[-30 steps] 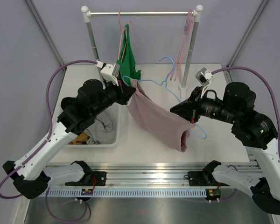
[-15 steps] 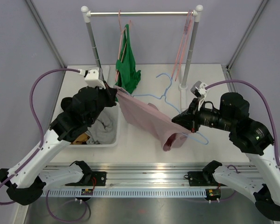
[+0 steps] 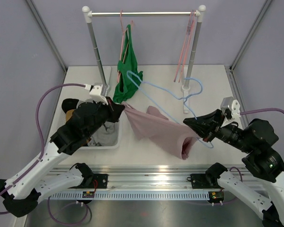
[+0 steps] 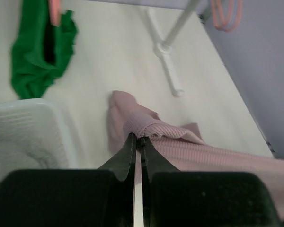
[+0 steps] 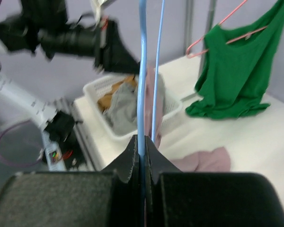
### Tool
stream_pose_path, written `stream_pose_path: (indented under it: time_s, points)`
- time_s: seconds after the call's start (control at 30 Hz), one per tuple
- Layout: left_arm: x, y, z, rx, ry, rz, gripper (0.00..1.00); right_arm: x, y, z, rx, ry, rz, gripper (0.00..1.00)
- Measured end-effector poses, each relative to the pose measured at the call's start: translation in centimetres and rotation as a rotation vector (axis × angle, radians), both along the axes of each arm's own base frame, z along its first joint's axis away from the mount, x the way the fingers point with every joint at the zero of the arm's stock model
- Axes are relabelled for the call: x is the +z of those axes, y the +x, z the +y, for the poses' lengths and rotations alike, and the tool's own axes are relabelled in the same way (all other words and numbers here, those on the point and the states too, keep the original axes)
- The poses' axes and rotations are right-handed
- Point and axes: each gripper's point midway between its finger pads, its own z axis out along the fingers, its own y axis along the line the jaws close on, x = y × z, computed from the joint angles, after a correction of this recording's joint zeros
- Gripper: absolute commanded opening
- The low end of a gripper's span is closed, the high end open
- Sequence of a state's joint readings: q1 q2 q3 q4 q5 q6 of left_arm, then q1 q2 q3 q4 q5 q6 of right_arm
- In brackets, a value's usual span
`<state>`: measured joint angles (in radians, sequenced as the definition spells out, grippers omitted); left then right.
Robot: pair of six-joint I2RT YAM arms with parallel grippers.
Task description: Remove the tank top from the hanger
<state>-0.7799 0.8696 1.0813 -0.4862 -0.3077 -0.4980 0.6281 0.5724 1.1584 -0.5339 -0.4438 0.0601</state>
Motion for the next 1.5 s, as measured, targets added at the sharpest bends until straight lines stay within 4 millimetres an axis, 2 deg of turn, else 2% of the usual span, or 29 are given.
stream_pose_path:
  time_s: [0.1, 0.27, 0.4, 0.47, 0.53, 0.67, 0.77, 0.83, 0.87, 0.93, 1.03, 1.07, 1.1, 1.2, 1.33, 1.5]
  points:
    - [-0.9, -2.8, -2.9, -0.220, -0.069, -0.035, 0.00, 1.1, 2.1, 0.2, -0.075, 0.119, -0.067, 0.00]
    - [-2.2, -9.6, -8.5, -0.636, -0.106, -0.089, 0.00, 3.6, 5.7, 1.4, -0.133, 0.333, -0.163, 0.00]
    - [-3.9, -14.1, -10.3, -0.860, -0.097, -0.090, 0.00, 6.7, 7.9, 2.9, -0.119, 0.494, -0.252, 0.00]
    - [-4.6, -14.8, -10.4, -0.888, -0.085, -0.085, 0.00, 7.2, 9.0, 3.4, -0.127, 0.511, -0.253, 0.00]
    - [-5.4, -15.0, -10.2, -0.891, -0.069, -0.081, 0.00, 7.8, 9.6, 3.5, -0.141, 0.528, -0.263, 0.00]
    - [-6.7, -14.8, -9.5, -0.867, -0.033, -0.059, 0.00, 8.6, 9.5, 2.5, -0.167, 0.599, -0.317, 0.00]
    - [-8.0, -13.4, -8.7, -0.764, 0.023, -0.022, 0.00, 8.5, 10.8, 2.8, -0.215, 0.528, -0.216, 0.00]
    - [-9.1, -12.0, -7.6, -0.662, 0.082, 0.027, 0.09, 10.0, 11.8, 2.9, -0.260, 0.465, -0.130, 0.00]
    - [-9.4, -11.5, -7.1, -0.624, 0.106, 0.044, 0.22, 10.5, 12.1, 2.8, -0.278, 0.447, -0.102, 0.00]
    - [-9.5, -10.4, -6.3, -0.543, 0.153, 0.076, 0.28, 10.8, 12.5, 2.2, -0.327, 0.410, -0.032, 0.00]
    - [-8.8, -9.7, -5.6, -0.481, 0.182, 0.094, 0.45, 8.3, 13.9, 1.2, -0.445, 0.332, 0.095, 0.00]
    - [-8.6, -9.6, -5.4, -0.468, 0.185, 0.098, 0.49, 7.1, 14.5, 0.8, -0.488, 0.300, 0.137, 0.00]
    - [-8.4, -9.5, -5.1, -0.456, 0.186, 0.103, 0.59, 5.9, 15.1, 0.6, -0.531, 0.266, 0.175, 0.00]
    - [-7.8, -9.6, -4.3, -0.431, 0.192, 0.117, 0.74, 2.5, 17.0, 0.1, -0.641, 0.158, 0.265, 0.00]
    - [-6.4, -10.0, -2.9, -0.407, 0.193, 0.123, 0.79, -0.5, 20.5, 0.4, -0.762, 0.012, 0.345, 0.00]
    - [-5.5, -10.5, -0.7, -0.371, 0.196, 0.113, 0.84, -1.0, 24.7, 1.2, -0.843, -0.063, 0.350, 0.00]
